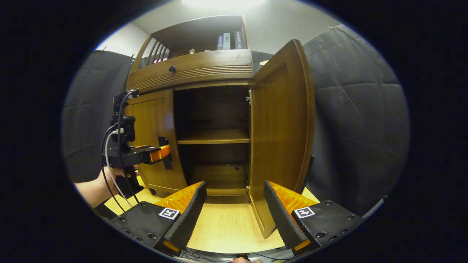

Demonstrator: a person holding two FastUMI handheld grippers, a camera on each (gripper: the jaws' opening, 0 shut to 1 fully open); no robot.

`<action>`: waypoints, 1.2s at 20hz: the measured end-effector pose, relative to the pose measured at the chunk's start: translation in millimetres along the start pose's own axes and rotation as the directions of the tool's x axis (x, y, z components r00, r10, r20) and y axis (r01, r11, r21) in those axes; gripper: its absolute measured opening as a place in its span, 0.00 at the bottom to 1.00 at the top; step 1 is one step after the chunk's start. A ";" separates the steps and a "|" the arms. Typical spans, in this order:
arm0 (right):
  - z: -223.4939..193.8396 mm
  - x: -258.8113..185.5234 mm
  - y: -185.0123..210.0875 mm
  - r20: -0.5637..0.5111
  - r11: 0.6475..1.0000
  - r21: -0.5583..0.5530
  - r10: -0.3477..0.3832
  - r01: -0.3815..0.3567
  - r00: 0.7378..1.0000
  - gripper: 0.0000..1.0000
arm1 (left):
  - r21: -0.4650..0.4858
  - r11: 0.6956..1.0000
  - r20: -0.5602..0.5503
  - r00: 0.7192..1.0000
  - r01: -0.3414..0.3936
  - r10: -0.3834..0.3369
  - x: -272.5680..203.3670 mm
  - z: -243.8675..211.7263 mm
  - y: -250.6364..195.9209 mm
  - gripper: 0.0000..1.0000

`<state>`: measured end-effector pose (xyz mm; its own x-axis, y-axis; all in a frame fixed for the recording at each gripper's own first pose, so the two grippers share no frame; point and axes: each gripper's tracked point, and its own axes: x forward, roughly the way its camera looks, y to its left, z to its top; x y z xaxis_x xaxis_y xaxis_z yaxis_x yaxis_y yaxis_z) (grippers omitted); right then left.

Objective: Open the right door of the double-door shoe cabinet with the right hand, and open the left door with the left hand.

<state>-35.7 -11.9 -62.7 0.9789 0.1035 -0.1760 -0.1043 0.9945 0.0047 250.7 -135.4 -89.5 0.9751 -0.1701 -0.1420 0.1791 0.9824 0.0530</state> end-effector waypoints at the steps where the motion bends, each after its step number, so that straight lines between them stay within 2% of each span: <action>1: 0.6 5.6 1.7 -0.003 1.000 -0.008 0.006 -0.006 1.000 0.92 | -0.008 1.000 -0.011 1.000 0.002 -0.002 4.9 -4.7 -0.8 0.98; 3: -0.2 11.8 5.6 -0.013 1.000 -0.019 0.011 -0.011 1.000 0.93 | -0.024 1.000 -0.025 1.000 0.001 -0.002 17.4 -10.0 -3.5 0.98; 4: 0.6 15.7 5.7 -0.014 1.000 -0.023 0.012 -0.013 1.000 0.93 | -0.033 0.999 -0.025 1.000 -0.020 0.019 22.3 -9.9 -1.8 0.91; 7: 5.7 28.9 4.6 -0.007 0.999 -0.029 0.014 -0.014 1.000 0.92 | -0.061 0.998 -0.025 1.000 0.013 -0.015 32.0 -12.6 -10.7 0.70; 8: 5.8 32.4 6.0 -0.009 0.999 -0.030 0.017 -0.017 1.000 0.93 | -0.063 0.998 -0.018 1.000 -0.015 0.014 30.7 -9.1 -8.9 0.49; 9: 7.6 34.8 4.9 -0.015 0.999 -0.033 0.020 -0.020 1.000 0.93 | -0.051 0.999 -0.019 1.000 -0.015 0.014 29.5 -12.4 -11.3 0.29; 10: 7.6 35.6 6.4 -0.023 0.999 -0.038 0.023 -0.024 0.999 0.98 | -0.020 1.000 -0.010 1.000 -0.017 0.016 27.2 -11.8 -9.4 0.26; 11: 8.6 37.2 7.3 -0.028 0.999 -0.043 0.022 -0.023 0.999 0.93 | -0.005 1.000 -0.012 1.000 -0.022 0.022 27.5 -11.8 -8.8 0.23; 13: 8.2 42.1 7.1 -0.030 0.999 -0.045 0.025 -0.026 0.999 0.93 | -0.027 0.999 -0.021 0.999 -0.029 0.028 26.9 -14.0 -9.4 0.18; 14: 8.3 43.5 7.0 -0.028 0.999 -0.040 0.027 -0.028 0.999 0.92 | -0.035 0.999 -0.023 0.999 -0.028 0.027 26.3 -12.6 -10.7 0.10; 18: 5.0 42.0 11.4 -0.026 0.998 -0.040 0.040 -0.041 0.999 0.92 | -0.047 0.999 -0.035 0.999 -0.019 0.017 22.9 -14.7 -10.3 0.10; 24: -4.3 28.2 21.0 -0.032 0.998 -0.025 0.056 -0.057 0.998 0.92 | -0.051 0.999 -0.042 0.999 0.017 -0.019 -25.6 -21.4 -4.8 0.10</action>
<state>-11.0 11.9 -71.7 0.9655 0.1583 -0.2066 -0.1639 0.9864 -0.0101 222.1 -134.1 -107.2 0.9652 -0.1856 -0.1841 0.1888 0.9820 -0.0002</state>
